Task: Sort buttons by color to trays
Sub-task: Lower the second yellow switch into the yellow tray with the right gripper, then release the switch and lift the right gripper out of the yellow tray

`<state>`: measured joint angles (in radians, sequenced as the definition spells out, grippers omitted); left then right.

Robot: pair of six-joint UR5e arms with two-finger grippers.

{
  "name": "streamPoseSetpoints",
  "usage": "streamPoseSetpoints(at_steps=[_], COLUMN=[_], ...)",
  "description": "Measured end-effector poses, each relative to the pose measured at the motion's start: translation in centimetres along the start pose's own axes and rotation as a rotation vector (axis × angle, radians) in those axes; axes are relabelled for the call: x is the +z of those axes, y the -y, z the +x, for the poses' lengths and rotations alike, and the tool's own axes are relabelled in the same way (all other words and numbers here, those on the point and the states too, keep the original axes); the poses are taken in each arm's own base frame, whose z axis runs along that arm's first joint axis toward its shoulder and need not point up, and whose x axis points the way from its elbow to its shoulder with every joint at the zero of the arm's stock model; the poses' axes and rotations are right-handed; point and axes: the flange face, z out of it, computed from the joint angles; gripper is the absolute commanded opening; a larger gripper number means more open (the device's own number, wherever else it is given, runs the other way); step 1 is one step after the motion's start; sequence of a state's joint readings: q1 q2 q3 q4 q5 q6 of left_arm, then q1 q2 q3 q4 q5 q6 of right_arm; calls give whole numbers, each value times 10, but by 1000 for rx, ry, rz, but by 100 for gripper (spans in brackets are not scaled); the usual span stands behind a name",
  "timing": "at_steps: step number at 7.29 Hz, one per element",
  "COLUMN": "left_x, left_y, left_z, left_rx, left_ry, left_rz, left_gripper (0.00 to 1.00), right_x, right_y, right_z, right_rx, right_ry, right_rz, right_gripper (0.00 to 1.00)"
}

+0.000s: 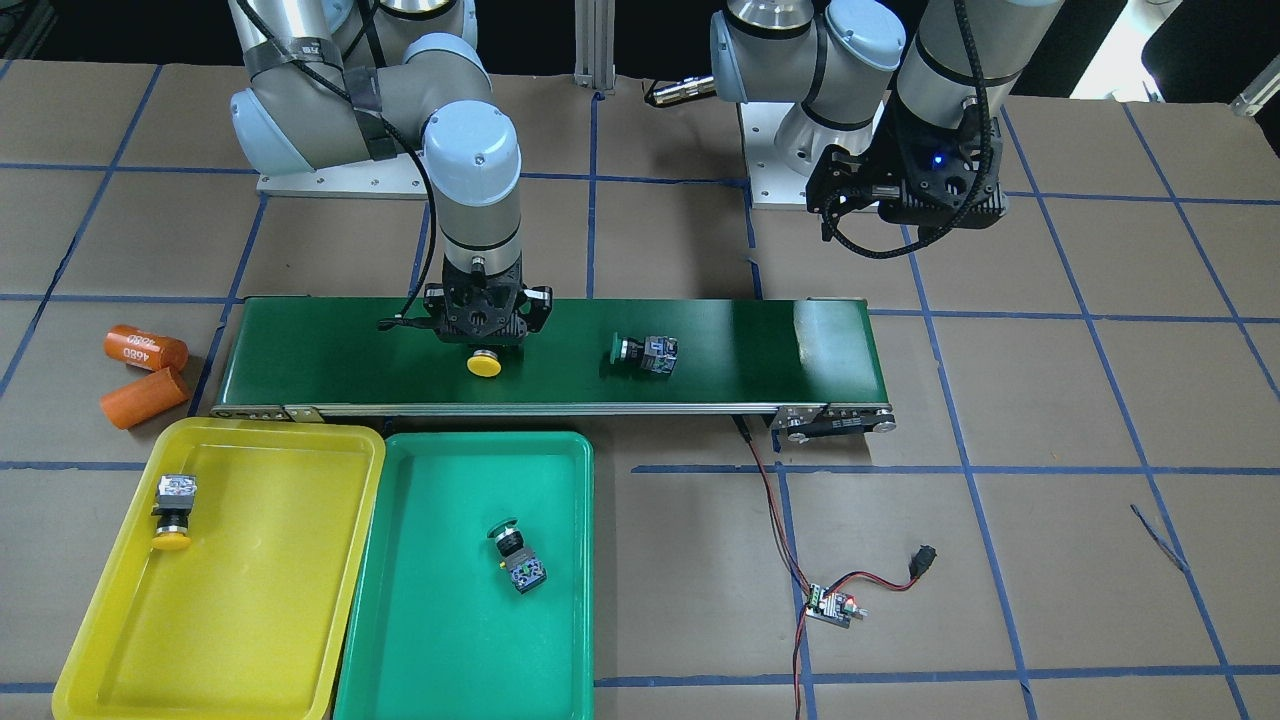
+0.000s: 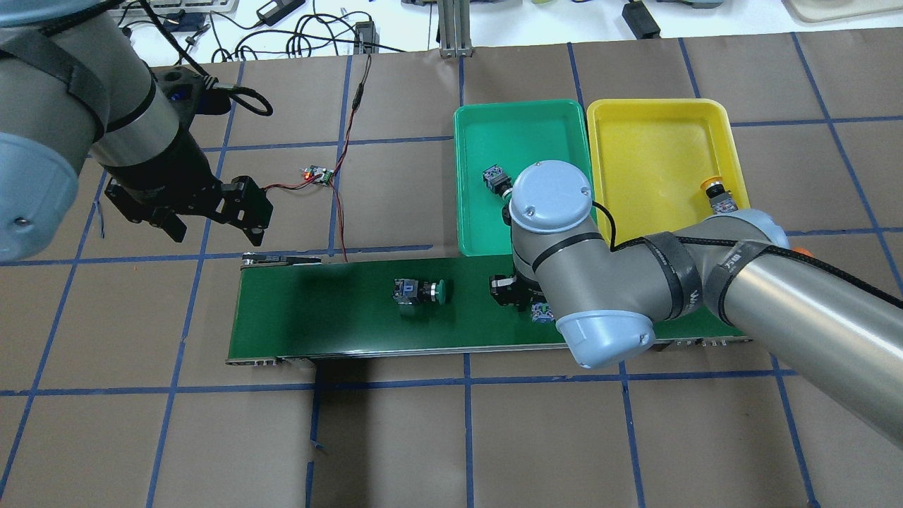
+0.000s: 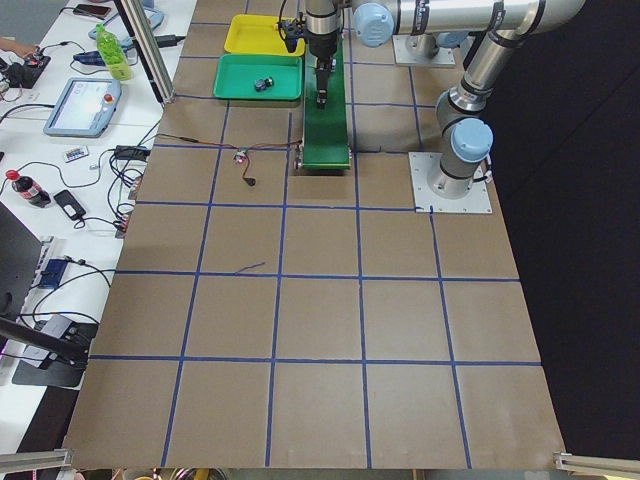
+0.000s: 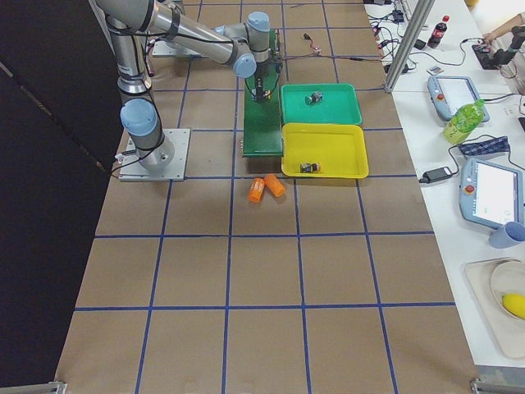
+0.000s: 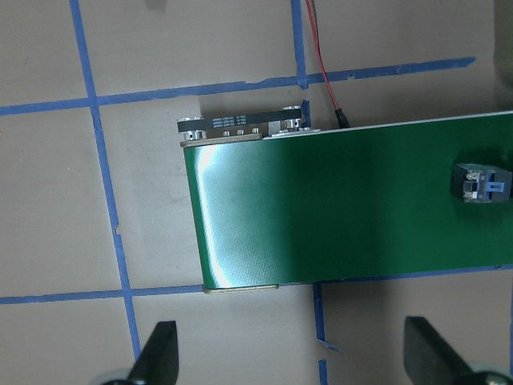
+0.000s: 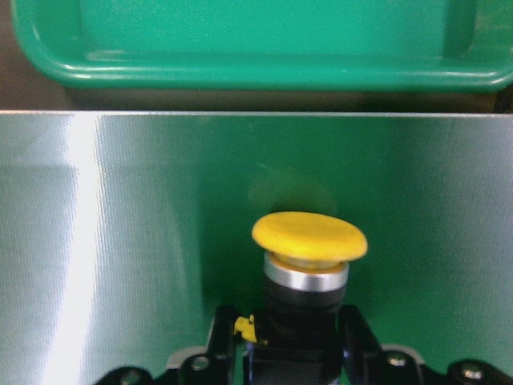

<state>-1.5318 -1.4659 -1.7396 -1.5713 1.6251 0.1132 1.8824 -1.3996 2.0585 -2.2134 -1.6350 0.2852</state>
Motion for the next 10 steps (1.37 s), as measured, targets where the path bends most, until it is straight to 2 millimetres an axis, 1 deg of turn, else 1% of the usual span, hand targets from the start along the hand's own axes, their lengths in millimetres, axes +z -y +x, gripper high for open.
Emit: streamPoseSetpoints(at_steps=[1,2,3,4,5,6,7,8,9,10], left_x=[0,-2,-3,-3,-2,-1,-1,0,0,0], left_y=[1,2,3,4,5,6,7,8,8,8], left_z=[0,1,1,0,0,0,-1,-1,-2,-2], left_rx=[-5,-8,-10,-10,-9,-9,-11,-15,-18,-19], left_ry=[-3,-8,-7,-4,-2,-1,-3,-6,-8,-8], left_rz=[3,7,10,10,9,10,10,10,9,9], left_gripper=[100,100,100,100,100,100,100,100,100,100], right_x=[-5,-13,-27,-41,-49,-49,-44,-33,-17,2], right_y=[6,17,36,62,93,128,159,179,193,200], right_z=[3,10,22,45,77,117,156,192,229,262], right_rx=[2,10,9,-13,-23,-35,-94,-168,-222,-254], right_ry=[-8,-13,-14,-12,-12,-15,-22,-27,-29,-26], right_rz=[13,30,48,62,63,58,51,42,34,24], right_gripper=[26,26,26,27,28,28,28,28,28,28])
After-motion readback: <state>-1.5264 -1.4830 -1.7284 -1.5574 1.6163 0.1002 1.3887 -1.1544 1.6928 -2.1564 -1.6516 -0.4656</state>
